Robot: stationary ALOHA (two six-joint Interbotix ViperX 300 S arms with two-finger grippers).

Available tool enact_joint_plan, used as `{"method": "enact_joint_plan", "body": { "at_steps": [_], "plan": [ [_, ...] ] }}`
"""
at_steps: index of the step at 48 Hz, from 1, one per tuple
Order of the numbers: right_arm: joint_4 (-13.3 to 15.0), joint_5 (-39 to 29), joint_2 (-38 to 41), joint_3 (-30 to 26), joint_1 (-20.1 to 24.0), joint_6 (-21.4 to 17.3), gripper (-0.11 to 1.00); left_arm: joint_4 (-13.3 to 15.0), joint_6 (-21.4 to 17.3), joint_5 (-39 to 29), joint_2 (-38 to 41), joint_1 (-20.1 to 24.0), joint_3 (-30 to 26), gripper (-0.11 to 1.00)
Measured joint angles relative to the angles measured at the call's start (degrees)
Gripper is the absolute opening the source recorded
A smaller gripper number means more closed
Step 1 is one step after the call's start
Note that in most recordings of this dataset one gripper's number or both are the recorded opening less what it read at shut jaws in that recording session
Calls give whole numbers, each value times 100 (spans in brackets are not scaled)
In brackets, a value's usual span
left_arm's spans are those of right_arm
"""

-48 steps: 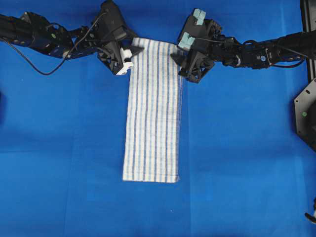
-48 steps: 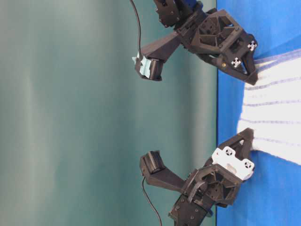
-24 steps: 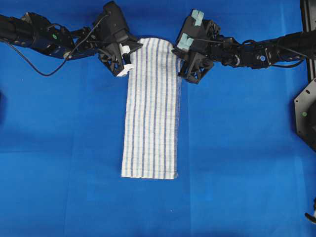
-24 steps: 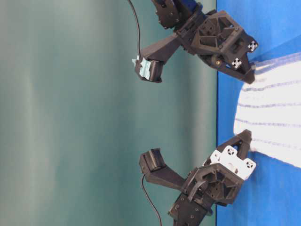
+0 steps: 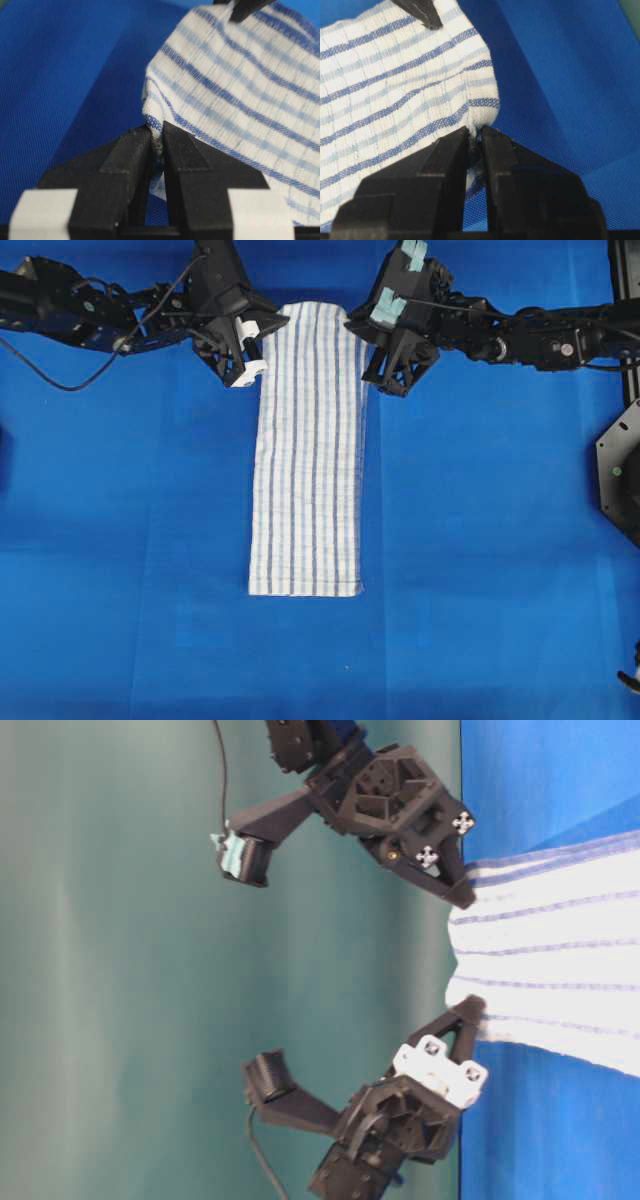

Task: Fold the blue towel.
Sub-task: 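Fold the far end toward the near end with both grippers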

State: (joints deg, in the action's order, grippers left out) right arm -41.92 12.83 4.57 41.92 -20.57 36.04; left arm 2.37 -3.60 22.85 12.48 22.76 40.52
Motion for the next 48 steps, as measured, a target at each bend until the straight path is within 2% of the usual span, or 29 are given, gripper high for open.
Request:
{"method": "enact_joint_plan", "body": {
  "at_steps": [15,22,29,48],
  "plan": [
    [9,-88,-35,18,-9,-9,0,9,0,-9,-185,-44,229,4],
    [9,-281,-167,88,79,-79,0,9,9,-9,-369,-211,378,4],
    [-79,-343,-448,281,413,-114,0,0,9,-18,-668,-554,571,4],
    [-853,-114,-993,694,1740,-193,0,9,97,-18,-1283,-1925,800,4]
  ]
}}
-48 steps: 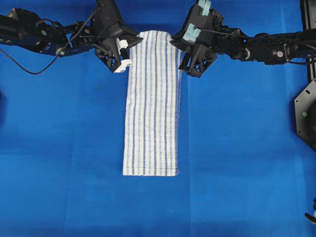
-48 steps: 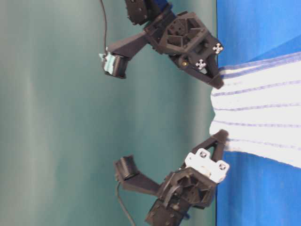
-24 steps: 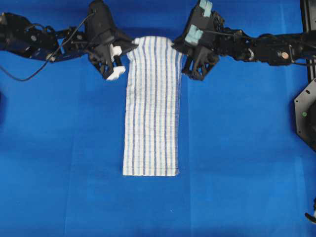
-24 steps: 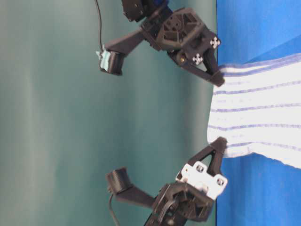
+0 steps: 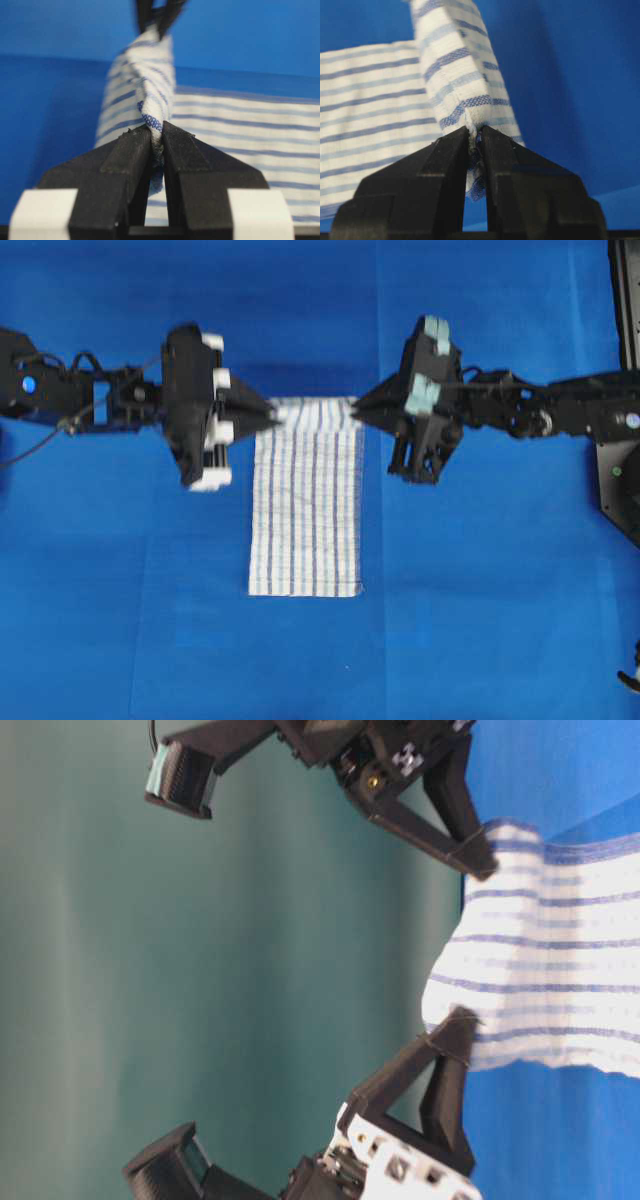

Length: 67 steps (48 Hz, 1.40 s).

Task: Fold the blue towel.
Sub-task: 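Fold the far end toward the near end with both grippers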

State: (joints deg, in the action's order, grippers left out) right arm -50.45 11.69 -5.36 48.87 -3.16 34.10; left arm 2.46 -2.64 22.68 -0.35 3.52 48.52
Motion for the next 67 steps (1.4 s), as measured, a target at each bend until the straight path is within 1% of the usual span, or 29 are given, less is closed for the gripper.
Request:
{"method": "enact_joint_plan", "body": {
  "at_steps": [6,12,20,24,35,43,47,56,67],
  "plan": [
    [-272,123,9,18,413,0,0,44,97,0,0,-457,0,4],
    [-536,272,0,44,782,0,0,62,325,-18,9,-800,18,4],
    [-861,519,9,53,1204,0,0,62,589,-44,9,-1134,26,4],
    [-1002,624,9,44,1441,0,0,62,624,-44,9,-1266,26,4],
    [-1345,879,97,18,1898,0,0,88,642,-35,158,-1591,-53,4],
    [-1512,976,255,-53,2092,0,0,123,650,-35,360,-1793,-149,4],
    [-1556,984,352,-105,2136,0,0,123,659,-35,422,-1837,-158,4],
    [-1661,993,483,-176,2197,-9,0,123,853,-44,466,-1907,-167,4],
    [-1802,984,633,-255,2373,0,0,123,888,-35,615,-2030,-193,4]
  ]
}}
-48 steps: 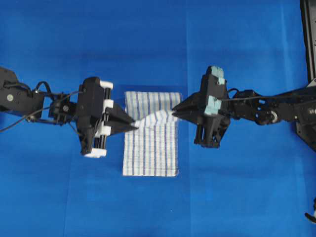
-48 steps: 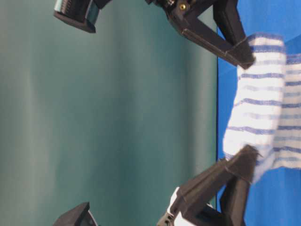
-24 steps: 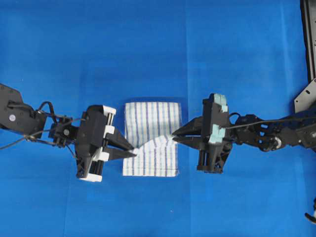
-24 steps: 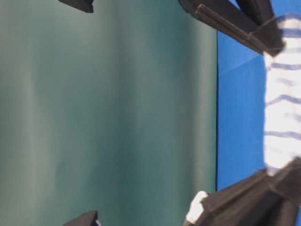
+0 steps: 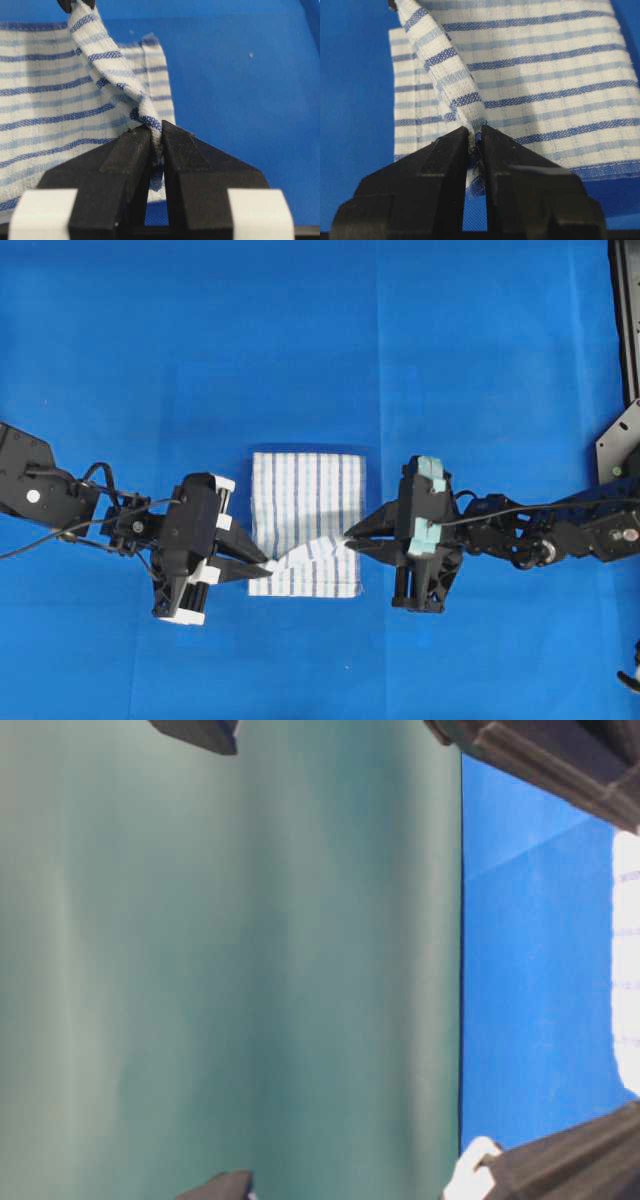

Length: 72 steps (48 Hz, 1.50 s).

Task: Fold the blue towel.

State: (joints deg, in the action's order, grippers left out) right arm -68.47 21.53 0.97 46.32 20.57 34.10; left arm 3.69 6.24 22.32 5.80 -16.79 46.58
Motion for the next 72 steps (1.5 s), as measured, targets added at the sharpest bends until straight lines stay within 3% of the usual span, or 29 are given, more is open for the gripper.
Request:
{"method": "enact_joint_plan", "body": {
  "at_steps": [9,15,24,26,30,32,46,62,72],
  "plan": [
    [-114,-79,237,-70,18,0,7,9,88,9,237,-18,-88,4],
    [-193,-123,308,-88,26,0,32,9,132,-9,281,-44,-97,8],
    [-211,-114,308,-97,105,70,89,0,281,-44,264,-97,-79,62],
    [-211,-88,299,-88,132,105,94,0,316,-79,237,-114,-70,74],
    [-211,-70,202,-62,158,176,90,9,325,-229,70,-123,-62,90],
    [-202,-62,79,-26,167,220,87,9,316,-360,-44,-123,-44,92],
    [-132,70,-1266,527,229,914,89,0,308,-1389,-1187,-44,308,86],
    [-132,457,-3252,1696,229,1327,89,-44,220,-1266,-2865,185,1406,86],
    [-132,475,-4359,2373,229,1687,89,-53,-237,-1028,-3946,316,2118,85]
  ]
}}
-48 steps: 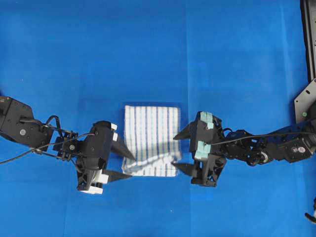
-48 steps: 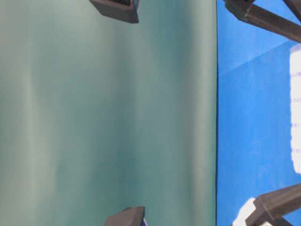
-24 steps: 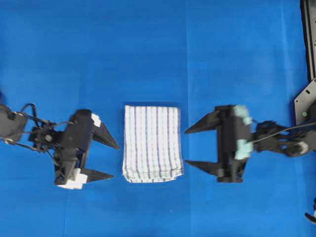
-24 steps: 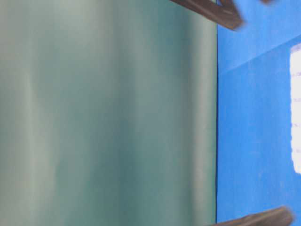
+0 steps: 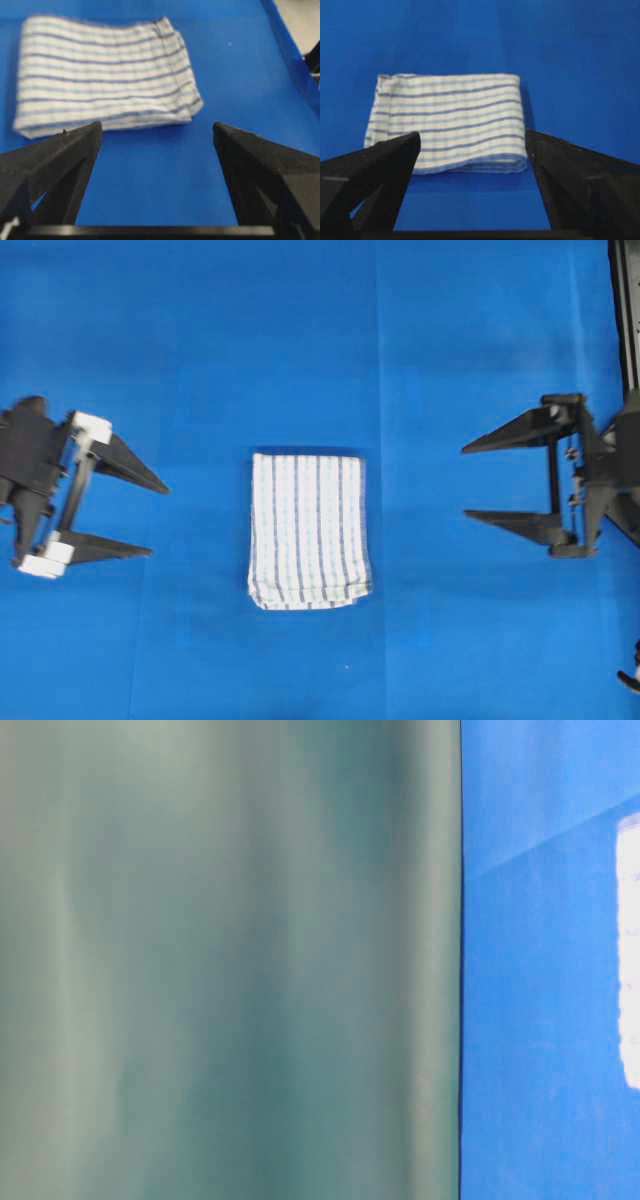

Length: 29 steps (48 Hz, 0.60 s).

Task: Fold the blue towel.

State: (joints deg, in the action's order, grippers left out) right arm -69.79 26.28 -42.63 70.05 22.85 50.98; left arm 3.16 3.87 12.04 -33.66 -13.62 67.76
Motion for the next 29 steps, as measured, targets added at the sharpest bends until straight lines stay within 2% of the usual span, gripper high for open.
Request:
{"method": "enact_joint_plan", "body": {
  "at_steps": [10,19,29],
  "plan": [
    [-9,18,-422,492,0,167,88,0,-352,18,-826,308,580,85],
    [-185,229,-457,800,9,167,88,-9,-378,18,-1538,589,1072,85],
    [-378,439,-466,1011,9,158,88,-9,-413,18,-2250,694,1600,85]
  ]
}}
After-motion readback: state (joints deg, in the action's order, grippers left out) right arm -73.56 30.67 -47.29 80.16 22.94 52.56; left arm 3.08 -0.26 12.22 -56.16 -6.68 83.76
